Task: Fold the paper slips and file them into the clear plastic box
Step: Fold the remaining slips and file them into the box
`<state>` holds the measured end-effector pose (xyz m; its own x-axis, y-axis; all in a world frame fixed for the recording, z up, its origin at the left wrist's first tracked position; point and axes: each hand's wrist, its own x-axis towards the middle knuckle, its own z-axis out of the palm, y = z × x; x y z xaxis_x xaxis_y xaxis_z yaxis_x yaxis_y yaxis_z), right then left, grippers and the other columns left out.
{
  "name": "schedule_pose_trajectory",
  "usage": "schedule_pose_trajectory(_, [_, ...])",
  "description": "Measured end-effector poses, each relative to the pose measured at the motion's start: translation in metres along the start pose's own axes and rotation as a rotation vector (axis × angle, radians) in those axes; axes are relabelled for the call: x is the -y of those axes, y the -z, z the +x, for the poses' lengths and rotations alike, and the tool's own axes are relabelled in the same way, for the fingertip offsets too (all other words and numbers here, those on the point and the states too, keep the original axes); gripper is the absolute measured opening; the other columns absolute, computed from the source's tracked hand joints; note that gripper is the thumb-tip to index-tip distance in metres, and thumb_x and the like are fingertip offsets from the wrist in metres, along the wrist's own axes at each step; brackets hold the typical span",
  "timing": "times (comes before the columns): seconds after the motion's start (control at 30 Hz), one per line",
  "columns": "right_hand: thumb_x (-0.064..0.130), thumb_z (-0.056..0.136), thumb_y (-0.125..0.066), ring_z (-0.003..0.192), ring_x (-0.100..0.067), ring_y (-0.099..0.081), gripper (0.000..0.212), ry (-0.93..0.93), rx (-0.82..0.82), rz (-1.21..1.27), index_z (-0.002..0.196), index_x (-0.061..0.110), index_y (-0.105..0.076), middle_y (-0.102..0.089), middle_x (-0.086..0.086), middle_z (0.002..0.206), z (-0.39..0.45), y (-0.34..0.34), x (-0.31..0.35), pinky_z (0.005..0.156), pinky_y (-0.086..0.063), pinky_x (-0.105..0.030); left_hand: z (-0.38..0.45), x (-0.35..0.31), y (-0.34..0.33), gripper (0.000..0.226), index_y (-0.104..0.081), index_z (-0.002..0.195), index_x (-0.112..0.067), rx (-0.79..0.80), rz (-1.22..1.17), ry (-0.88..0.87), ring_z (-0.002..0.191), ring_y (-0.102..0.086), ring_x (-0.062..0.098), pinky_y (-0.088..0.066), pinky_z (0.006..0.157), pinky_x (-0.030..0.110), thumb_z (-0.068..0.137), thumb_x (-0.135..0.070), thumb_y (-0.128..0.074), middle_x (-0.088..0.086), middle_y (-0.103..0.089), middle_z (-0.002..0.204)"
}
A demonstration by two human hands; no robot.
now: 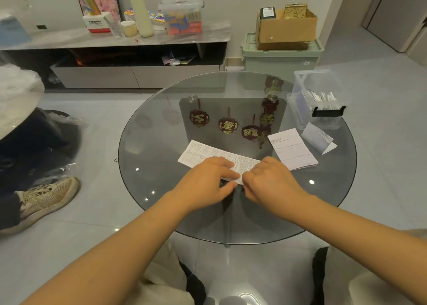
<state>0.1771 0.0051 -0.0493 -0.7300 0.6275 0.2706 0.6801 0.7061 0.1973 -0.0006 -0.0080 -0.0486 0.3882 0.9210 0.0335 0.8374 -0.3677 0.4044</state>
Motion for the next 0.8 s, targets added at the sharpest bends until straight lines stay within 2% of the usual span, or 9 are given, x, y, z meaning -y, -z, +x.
schedule_pose_trajectory(0.1, [0.016, 0.056, -0.072, 0.034, -0.021, -0.044, 0.024, -0.044, -0.067, 0.053, 0.044, 0.014, -0.051, -0.051, -0.002, 0.039, 0.001, -0.001, -0.006, 0.046, -0.035, -0.023, 0.003, -0.003, 0.000, 0.034, -0.065, 0.119, -0.026, -0.007, -0.004, 0.006, 0.128, -0.040, 0.009, -0.032, 0.105, 0.024, 0.088, -0.038, -0.060, -0.005, -0.051, 0.136])
schedule_pose_trajectory(0.17, [0.021, 0.068, -0.056, 0.037, -0.021, -0.046, 0.022, -0.073, -0.116, 0.135, 0.047, 0.014, -0.054, -0.051, 0.000, 0.041, 0.000, -0.001, -0.010, 0.047, -0.034, -0.022, 0.005, -0.005, 0.000, 0.033, -0.067, 0.116, -0.024, -0.022, -0.024, 0.032, 0.125, -0.044, 0.010, -0.036, 0.102, 0.024, 0.086, -0.039, -0.064, -0.005, -0.054, 0.133])
schedule_pose_trajectory(0.3, [0.030, 0.075, -0.043, 0.045, -0.019, -0.051, 0.028, -0.078, -0.156, 0.278, 0.058, 0.016, -0.061, -0.055, 0.004, 0.048, -0.005, 0.001, -0.012, 0.050, -0.041, -0.023, 0.005, -0.010, -0.003, 0.019, -0.071, 0.100, -0.016, -0.061, -0.061, 0.029, 0.110, -0.055, 0.016, -0.044, 0.092, 0.034, 0.088, -0.029, -0.063, 0.000, -0.064, 0.114])
schedule_pose_trajectory(0.47, [0.054, 0.080, -0.051, 0.073, -0.016, -0.059, 0.034, -0.137, 0.005, 0.424, 0.090, 0.026, -0.066, -0.066, 0.008, 0.077, -0.006, 0.016, -0.018, 0.068, -0.039, -0.024, -0.005, -0.005, -0.001, 0.004, -0.058, 0.087, -0.020, -0.042, -0.126, 0.021, 0.092, -0.058, 0.017, -0.048, 0.080, 0.036, 0.090, -0.021, -0.056, -0.001, -0.063, 0.099])
schedule_pose_trajectory(0.53, [0.054, 0.078, -0.062, 0.089, -0.014, -0.057, 0.037, -0.178, 0.112, 0.488, 0.106, 0.030, -0.062, -0.066, 0.012, 0.095, -0.002, 0.021, -0.022, 0.078, -0.042, -0.026, -0.012, -0.002, 0.003, 0.014, -0.048, 0.078, -0.027, -0.039, -0.206, 0.038, 0.088, -0.057, 0.013, -0.047, 0.075, 0.028, 0.087, -0.019, -0.056, -0.006, -0.062, 0.094])
schedule_pose_trajectory(0.6, [0.048, 0.076, -0.068, 0.092, -0.011, -0.057, 0.036, -0.206, 0.157, 0.583, 0.108, 0.034, -0.059, -0.065, 0.017, 0.099, 0.001, 0.023, -0.025, 0.082, -0.045, -0.028, -0.017, 0.000, 0.006, 0.012, -0.047, 0.073, -0.024, -0.084, -0.339, 0.089, 0.077, -0.055, 0.013, -0.043, 0.066, 0.024, 0.079, -0.020, -0.057, -0.009, -0.058, 0.081])
schedule_pose_trajectory(0.63, [0.044, 0.076, -0.070, 0.090, -0.009, -0.058, 0.033, -0.230, 0.164, 0.644, 0.105, 0.036, -0.058, -0.065, 0.018, 0.096, 0.002, 0.023, -0.026, 0.080, -0.047, -0.030, -0.019, 0.002, 0.006, 0.006, -0.051, 0.074, -0.017, -0.109, -0.406, 0.126, 0.072, -0.053, 0.015, -0.043, 0.062, 0.028, 0.077, -0.020, -0.056, -0.005, -0.058, 0.076])
schedule_pose_trajectory(0.7, [0.035, 0.076, -0.072, 0.085, -0.006, -0.061, 0.030, -0.300, 0.181, 0.786, 0.099, 0.037, -0.054, -0.065, 0.020, 0.091, 0.004, 0.023, -0.026, 0.077, -0.049, -0.029, -0.020, 0.004, 0.009, 0.020, -0.055, 0.088, 0.000, -0.118, -0.525, 0.222, 0.065, -0.051, 0.014, -0.043, 0.060, 0.031, 0.077, -0.016, -0.055, 0.004, -0.059, 0.075])
schedule_pose_trajectory(0.8, [0.027, 0.079, -0.071, 0.087, 0.001, -0.063, 0.030, -0.390, 0.182, 0.941, 0.100, 0.034, -0.051, -0.068, 0.017, 0.089, 0.010, 0.015, -0.022, 0.081, -0.051, -0.026, -0.019, 0.006, 0.012, 0.042, -0.055, 0.106, -0.003, -0.144, -0.614, 0.343, 0.077, -0.053, 0.016, -0.051, 0.071, 0.045, 0.072, -0.027, -0.048, 0.020, -0.064, 0.097])
